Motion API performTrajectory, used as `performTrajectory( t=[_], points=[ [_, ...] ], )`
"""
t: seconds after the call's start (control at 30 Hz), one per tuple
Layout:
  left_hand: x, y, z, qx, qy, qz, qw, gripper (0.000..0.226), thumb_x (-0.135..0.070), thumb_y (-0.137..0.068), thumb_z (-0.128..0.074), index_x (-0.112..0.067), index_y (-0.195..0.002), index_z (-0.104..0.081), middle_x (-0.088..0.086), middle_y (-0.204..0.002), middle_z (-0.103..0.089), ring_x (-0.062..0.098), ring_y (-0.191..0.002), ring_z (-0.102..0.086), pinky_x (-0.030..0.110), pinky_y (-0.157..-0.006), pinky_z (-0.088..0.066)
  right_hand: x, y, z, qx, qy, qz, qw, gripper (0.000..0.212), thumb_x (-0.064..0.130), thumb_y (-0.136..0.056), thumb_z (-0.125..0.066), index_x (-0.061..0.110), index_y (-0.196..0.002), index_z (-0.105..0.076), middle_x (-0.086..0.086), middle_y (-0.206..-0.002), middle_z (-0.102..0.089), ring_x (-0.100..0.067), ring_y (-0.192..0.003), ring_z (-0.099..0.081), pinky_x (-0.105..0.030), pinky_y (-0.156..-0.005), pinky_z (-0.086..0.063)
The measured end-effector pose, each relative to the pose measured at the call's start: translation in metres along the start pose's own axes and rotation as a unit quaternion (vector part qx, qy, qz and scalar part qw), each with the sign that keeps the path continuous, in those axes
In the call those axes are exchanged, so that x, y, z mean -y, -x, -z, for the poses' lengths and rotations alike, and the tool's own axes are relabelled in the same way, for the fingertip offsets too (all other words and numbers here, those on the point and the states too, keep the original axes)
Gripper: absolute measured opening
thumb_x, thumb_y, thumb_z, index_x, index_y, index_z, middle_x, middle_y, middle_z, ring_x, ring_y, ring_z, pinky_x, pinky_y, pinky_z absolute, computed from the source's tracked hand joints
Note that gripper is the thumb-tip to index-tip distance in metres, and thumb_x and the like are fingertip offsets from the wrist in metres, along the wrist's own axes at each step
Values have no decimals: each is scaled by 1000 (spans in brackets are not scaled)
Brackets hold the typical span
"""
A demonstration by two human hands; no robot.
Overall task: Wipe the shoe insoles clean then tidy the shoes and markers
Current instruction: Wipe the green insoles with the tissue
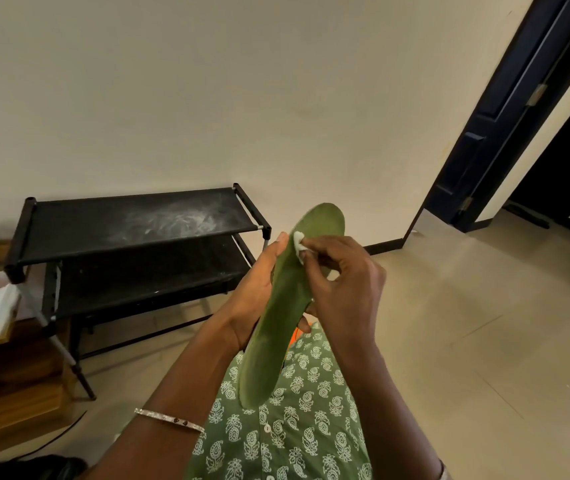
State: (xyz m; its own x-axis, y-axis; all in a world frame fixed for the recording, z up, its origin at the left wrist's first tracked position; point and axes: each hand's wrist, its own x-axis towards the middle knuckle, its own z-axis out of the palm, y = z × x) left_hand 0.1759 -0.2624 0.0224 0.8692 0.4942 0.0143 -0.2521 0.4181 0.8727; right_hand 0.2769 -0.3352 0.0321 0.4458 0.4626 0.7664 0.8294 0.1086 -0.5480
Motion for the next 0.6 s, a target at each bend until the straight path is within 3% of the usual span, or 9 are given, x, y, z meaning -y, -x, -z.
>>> performTrajectory(
  t=[0.07, 0.13, 0.17, 0.27, 0.37, 0.5, 0.6],
  points=[
    [1, -2, 2, -12, 17, -2, 1000, 54, -60, -97, -38, -21, -107, -75, 13, -100, -73, 30, -84, -68, 49, -83, -50, 4, 7, -1, 21, -4, 18, 1000, 13, 7, -82, -78, 12, -94, -79, 6, -91, -73, -2, -79, -66, -14, -71, -53],
    [3, -2, 4, -16, 27, 4, 999, 58, -62, -97, -43, -15, -117, -70, 15, -107, -71, 33, -95, -65, 61, -97, -42, 4, 8, 0, 39, -8, 26, 999, 13, 9, -81, -79, 13, -94, -79, 6, -92, -73, -3, -80, -66, -18, -70, -55],
    [2, -2, 3, -17, 19, 5, 1000, 60, -62, -98, -41, -14, -122, -67, 14, -107, -71, 32, -92, -66, 60, -92, -46, 2, 5, 1, 42, -2, 28, 999, 13, 10, -82, -79, 14, -94, -78, 6, -91, -73, -4, -79, -66, -22, -69, -56],
    [0, -1, -1, -8, -7, 6, 1000, 62, -60, -100, -30, -16, -133, -58, 13, -110, -72, 31, -81, -70, 41, -61, -54, -4, -8, 1, 1, 26, 22, 999, 11, 11, -82, -78, 14, -92, -76, 4, -86, -72, -10, -74, -66, -33, -64, -57],
    [-1, 0, -4, -3, 1, 3, 1000, 63, -60, -98, -31, -19, -140, -54, 14, -113, -71, 34, -80, -70, 39, -56, -54, -5, -17, 0, -28, 1, -17, 999, 11, 9, -82, -77, 16, -91, -77, 6, -85, -72, -7, -74, -67, -34, -65, -58],
    [-1, 2, -7, -41, 8, -5, 999, 56, -54, -102, -33, -13, -124, -64, 11, -93, -73, 23, -75, -72, 37, -62, -58, 4, 2, -5, 0, -13, -32, 999, 13, 10, -82, -77, 14, -95, -78, 6, -88, -72, -4, -74, -67, -22, -69, -57],
    [-1, 2, 0, -89, -28, -11, 996, 61, -56, -100, -38, -9, -130, -62, 9, -108, -75, 17, -99, -72, 29, -89, -58, 13, 25, -9, 25, -15, -34, 999, 15, 10, -82, -78, 13, -97, -78, 5, -91, -73, -2, -76, -66, -12, -72, -53]
  ],
)
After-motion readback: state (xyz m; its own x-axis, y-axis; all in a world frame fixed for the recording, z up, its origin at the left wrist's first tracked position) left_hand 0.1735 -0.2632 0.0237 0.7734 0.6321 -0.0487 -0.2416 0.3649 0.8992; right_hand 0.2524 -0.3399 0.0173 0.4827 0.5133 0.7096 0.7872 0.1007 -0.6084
